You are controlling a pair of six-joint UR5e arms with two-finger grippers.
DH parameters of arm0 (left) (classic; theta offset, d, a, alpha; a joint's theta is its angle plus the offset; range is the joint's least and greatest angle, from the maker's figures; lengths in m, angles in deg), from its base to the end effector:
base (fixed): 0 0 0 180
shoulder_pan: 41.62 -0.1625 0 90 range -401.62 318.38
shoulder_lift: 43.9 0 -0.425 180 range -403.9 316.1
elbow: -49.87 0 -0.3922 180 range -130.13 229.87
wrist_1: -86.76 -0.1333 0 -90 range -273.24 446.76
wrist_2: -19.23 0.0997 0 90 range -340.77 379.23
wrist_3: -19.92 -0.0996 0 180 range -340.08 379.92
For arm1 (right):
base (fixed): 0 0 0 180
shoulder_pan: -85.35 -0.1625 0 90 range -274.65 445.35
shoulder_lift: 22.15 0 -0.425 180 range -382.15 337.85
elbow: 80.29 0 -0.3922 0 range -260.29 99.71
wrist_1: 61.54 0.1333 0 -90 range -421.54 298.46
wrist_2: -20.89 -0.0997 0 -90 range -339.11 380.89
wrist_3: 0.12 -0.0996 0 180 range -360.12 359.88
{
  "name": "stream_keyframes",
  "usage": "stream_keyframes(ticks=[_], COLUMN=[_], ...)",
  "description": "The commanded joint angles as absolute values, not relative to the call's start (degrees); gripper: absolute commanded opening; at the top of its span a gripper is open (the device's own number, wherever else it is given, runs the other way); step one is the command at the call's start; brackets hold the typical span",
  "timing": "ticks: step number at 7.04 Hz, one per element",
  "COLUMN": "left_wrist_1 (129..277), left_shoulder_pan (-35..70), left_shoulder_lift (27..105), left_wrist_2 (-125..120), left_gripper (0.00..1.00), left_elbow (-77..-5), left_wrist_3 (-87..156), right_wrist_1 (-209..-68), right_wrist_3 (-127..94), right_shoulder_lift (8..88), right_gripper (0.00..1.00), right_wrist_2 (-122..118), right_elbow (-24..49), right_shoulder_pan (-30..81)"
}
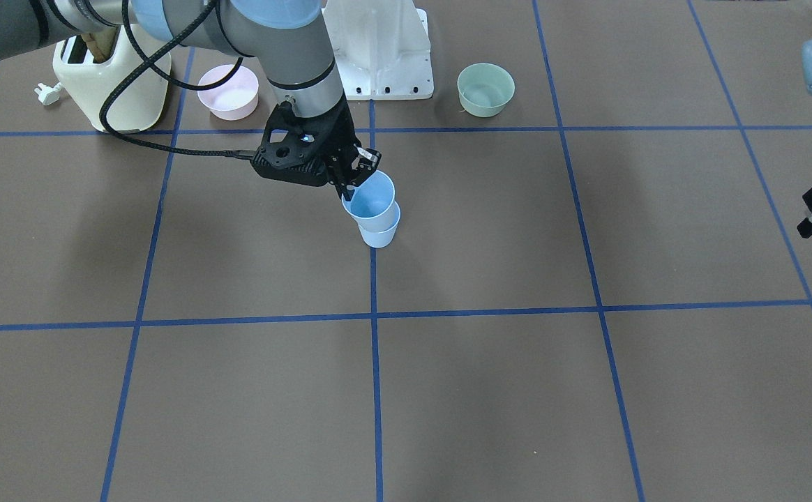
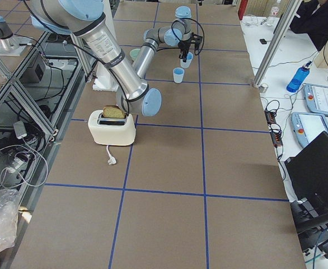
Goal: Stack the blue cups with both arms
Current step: 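Release and withdraw the left gripper while the right brings its cup above, then lower the right gripper's cup into the cup at the table center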
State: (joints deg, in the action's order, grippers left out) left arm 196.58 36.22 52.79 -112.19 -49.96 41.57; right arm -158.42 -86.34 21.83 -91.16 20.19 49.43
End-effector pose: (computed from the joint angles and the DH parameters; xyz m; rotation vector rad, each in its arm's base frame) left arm 0.0500 -0.5519 0.4742 0.3760 0.8424 0.0754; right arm -0.4760 -0.4632 0.1144 -0.0488 -0.9307 0.3535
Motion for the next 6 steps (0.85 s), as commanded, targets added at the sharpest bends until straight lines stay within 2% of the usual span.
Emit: stream_keyframes(ticks=[1, 6], left_wrist_1=[202.57, 202.69], left_shoulder_pan=[36.17, 36.08], left_shoulder_lift=[49.55, 49.62], left_wrist_2=[-112.16, -112.08], left_gripper=[0.98, 0.98], left_elbow=[-49.80, -49.71], left_wrist_3=[43.21, 44.01], right_wrist_1=[-158.40, -158.48], right_wrist_3=[-86.34, -86.43], right_shoulder_lift=[21.89, 23.21], right_gripper=[0.00, 0.00], right_wrist_2=[-89.86, -87.13], right_elbow=[19.56, 19.99], right_shoulder_pan=[50.81, 53.01])
